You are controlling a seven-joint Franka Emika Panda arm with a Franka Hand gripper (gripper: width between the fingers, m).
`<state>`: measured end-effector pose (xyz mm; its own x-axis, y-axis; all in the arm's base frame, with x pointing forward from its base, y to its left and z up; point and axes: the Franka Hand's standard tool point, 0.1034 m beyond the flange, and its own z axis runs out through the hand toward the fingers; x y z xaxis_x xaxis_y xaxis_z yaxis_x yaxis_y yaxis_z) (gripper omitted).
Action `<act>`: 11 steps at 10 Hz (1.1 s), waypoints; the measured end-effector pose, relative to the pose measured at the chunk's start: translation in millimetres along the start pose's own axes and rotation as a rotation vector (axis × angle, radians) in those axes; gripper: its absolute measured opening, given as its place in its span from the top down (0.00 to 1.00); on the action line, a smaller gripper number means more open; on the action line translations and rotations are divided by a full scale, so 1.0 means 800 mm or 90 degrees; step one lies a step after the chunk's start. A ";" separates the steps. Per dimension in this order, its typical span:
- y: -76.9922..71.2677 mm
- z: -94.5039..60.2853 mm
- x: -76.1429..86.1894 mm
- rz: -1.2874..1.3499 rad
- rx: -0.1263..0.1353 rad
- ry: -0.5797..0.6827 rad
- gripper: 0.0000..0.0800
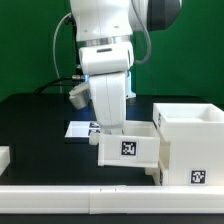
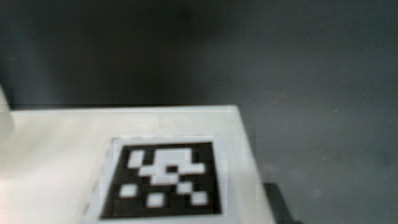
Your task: Assemble drawer
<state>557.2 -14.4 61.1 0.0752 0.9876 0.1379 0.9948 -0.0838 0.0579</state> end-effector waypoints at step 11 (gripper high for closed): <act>-0.006 0.014 0.008 -0.016 0.005 -0.005 0.95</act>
Offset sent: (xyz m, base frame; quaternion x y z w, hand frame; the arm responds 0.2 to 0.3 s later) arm 0.0018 0.0085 -0.0080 0.0186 0.0153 -0.0503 0.9984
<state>553.7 -6.3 50.9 0.0513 0.9903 0.1290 0.9969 -0.0586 0.0531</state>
